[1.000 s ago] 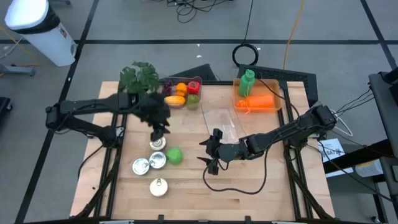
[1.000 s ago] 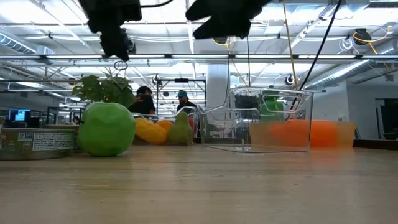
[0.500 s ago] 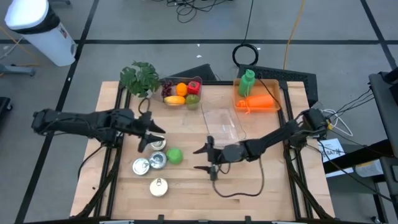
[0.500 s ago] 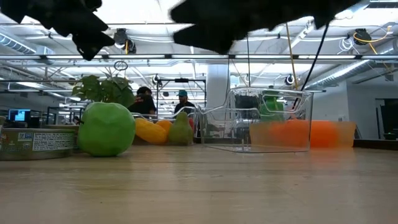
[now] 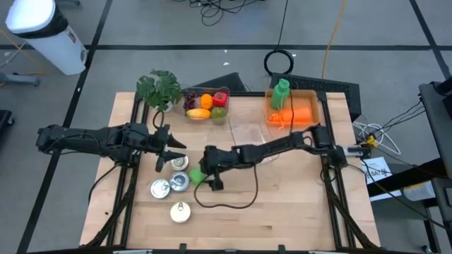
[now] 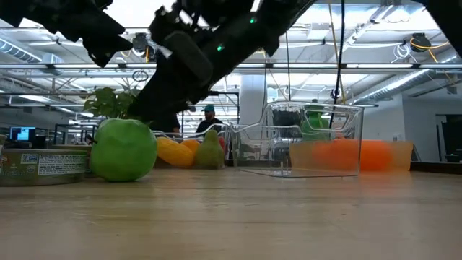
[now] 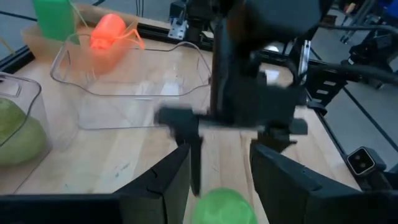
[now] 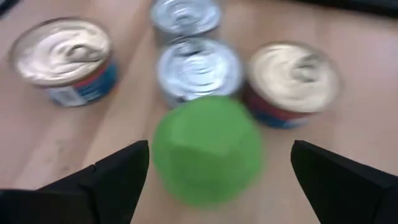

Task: Pick & Place Food Item
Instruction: Put the green apple into the top transparent bin

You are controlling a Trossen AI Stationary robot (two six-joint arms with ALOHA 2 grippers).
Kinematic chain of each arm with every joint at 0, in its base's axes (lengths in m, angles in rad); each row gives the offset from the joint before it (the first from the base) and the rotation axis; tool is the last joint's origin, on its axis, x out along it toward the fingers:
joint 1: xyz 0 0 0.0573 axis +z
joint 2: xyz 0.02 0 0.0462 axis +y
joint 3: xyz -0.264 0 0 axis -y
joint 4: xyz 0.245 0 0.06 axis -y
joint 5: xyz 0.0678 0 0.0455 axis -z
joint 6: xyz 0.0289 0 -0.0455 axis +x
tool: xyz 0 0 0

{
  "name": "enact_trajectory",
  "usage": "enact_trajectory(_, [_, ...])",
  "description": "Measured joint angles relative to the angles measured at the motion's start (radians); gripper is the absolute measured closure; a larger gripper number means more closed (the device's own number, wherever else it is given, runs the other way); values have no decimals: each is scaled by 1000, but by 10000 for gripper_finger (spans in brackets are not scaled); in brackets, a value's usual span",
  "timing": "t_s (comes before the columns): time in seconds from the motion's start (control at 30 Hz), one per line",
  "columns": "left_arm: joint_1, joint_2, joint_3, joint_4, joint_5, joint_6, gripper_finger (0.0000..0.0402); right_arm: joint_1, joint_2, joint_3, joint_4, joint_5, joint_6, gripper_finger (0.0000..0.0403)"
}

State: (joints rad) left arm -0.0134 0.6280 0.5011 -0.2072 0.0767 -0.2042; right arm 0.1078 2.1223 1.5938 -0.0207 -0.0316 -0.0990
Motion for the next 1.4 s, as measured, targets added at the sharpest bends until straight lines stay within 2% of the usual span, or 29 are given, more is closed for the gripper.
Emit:
enact_trajectory(0.07, [0,0,0,-1,0,0,224,-4,28,15,0,-50,-4,28])
enact_trajectory(0.57, [1,0,0,-5,0,-1,224,0,131,19,138,-28,-60,39])
enact_trajectory(0.83, [1,0,0,3,-1,-34,224,13,126,19,122,12,-18,118])
enact_trajectory(0.97, [-1,0,0,3,0,-35,224,11,120,17,140,8,53,119])
enact_trajectory(1.17, [-8,0,0,4,0,-44,224,13,101,13,150,8,77,119])
enact_trajectory(1.4, [-101,38,0,49,1,-32,224,21,44,14,114,10,79,120])
